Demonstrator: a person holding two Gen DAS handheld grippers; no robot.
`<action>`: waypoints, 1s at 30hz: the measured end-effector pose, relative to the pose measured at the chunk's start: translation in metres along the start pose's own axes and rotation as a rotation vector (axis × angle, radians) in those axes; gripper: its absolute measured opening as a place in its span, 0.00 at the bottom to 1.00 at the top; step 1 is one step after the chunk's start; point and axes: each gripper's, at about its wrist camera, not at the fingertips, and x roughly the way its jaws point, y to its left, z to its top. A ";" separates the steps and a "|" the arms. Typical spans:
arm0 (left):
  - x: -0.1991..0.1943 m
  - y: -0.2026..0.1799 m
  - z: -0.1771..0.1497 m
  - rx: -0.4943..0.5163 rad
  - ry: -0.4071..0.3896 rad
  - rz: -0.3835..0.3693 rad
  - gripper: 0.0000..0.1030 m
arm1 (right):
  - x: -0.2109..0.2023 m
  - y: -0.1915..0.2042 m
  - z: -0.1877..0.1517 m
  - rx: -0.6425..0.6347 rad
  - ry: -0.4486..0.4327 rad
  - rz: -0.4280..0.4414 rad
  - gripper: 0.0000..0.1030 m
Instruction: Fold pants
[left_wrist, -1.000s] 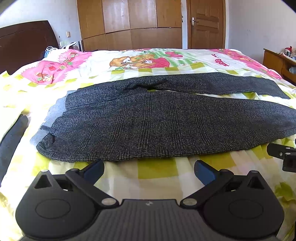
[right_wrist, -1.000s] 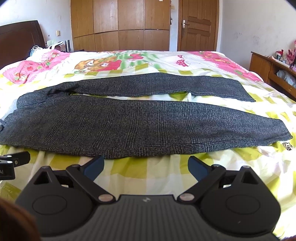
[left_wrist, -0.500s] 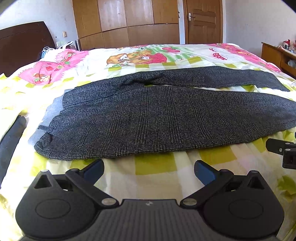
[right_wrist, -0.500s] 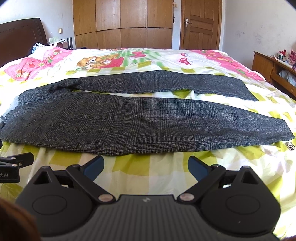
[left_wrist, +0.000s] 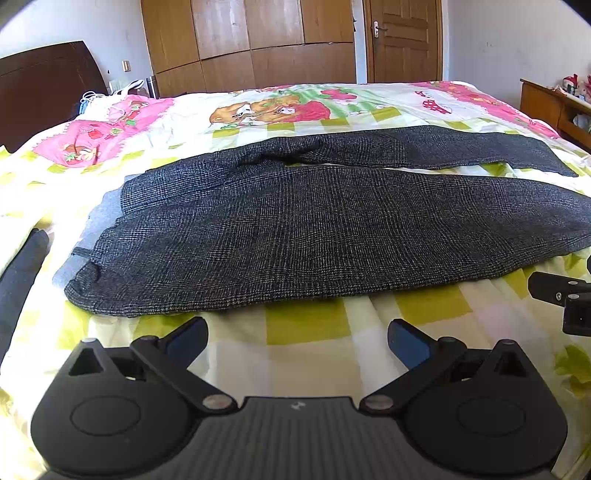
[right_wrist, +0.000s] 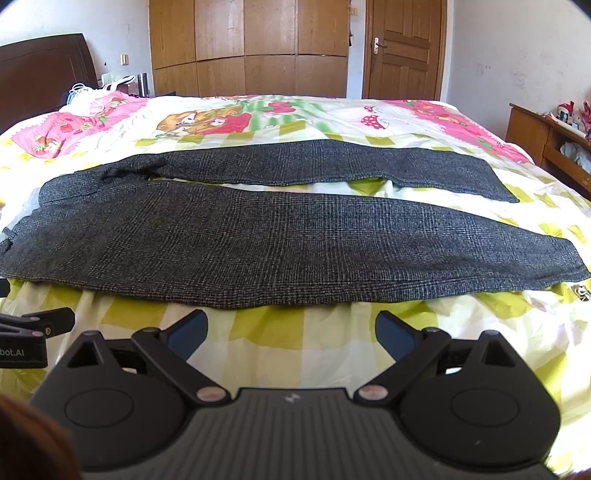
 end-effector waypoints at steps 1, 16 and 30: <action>0.000 0.000 0.000 0.000 0.000 0.000 1.00 | 0.000 0.000 0.000 0.000 -0.001 0.000 0.94; 0.002 -0.001 0.000 0.008 0.007 -0.009 1.00 | -0.001 0.002 0.000 -0.016 -0.005 0.006 0.94; -0.001 -0.002 -0.001 0.014 -0.008 -0.004 1.00 | -0.002 0.002 0.000 -0.016 -0.011 0.007 0.94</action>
